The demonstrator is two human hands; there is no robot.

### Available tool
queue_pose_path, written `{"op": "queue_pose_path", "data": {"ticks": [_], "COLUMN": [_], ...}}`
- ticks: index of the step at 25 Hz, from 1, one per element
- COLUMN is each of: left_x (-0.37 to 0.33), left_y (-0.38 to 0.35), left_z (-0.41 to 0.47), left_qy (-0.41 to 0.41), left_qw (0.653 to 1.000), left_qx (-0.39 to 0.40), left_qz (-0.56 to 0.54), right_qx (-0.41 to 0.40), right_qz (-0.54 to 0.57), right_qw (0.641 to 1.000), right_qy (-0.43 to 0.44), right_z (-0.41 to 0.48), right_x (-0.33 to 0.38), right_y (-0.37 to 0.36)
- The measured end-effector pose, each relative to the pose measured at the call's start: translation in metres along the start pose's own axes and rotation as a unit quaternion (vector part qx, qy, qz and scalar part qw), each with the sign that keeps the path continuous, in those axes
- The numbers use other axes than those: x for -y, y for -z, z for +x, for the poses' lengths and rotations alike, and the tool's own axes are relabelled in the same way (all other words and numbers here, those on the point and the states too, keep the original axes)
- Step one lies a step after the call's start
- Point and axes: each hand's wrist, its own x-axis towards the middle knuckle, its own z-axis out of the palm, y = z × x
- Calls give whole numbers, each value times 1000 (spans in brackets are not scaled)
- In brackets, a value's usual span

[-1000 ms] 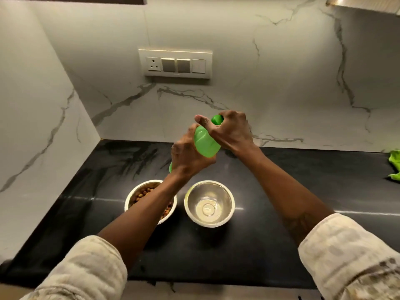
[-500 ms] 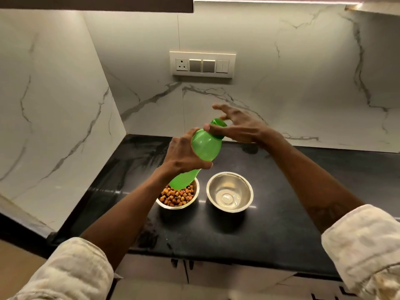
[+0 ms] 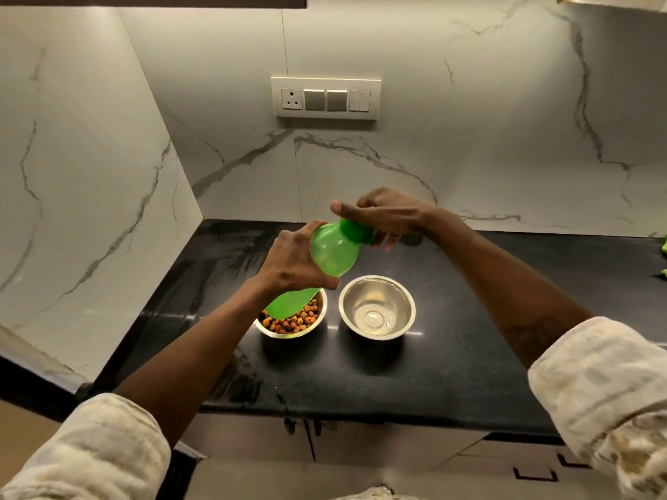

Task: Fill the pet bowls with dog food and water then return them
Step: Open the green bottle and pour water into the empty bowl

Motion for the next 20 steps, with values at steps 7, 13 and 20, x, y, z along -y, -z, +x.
{"op": "queue_pose_path", "data": {"ticks": [7, 13, 20], "left_x": [10, 15, 14], "left_y": [-1, -3, -7], "left_z": [-1, 3, 7], "left_qy": [2, 9, 1], "left_qw": [998, 997, 995], "left_qx": [60, 81, 99], "left_qz": [26, -3, 27], "right_qx": [29, 10, 14], "right_qz": [-63, -70, -17], "right_qw": [985, 974, 999], "right_qy": [156, 215, 24], "right_z": [7, 4, 14], "right_x": [-23, -23, -28], "right_y": [2, -17, -14]}}
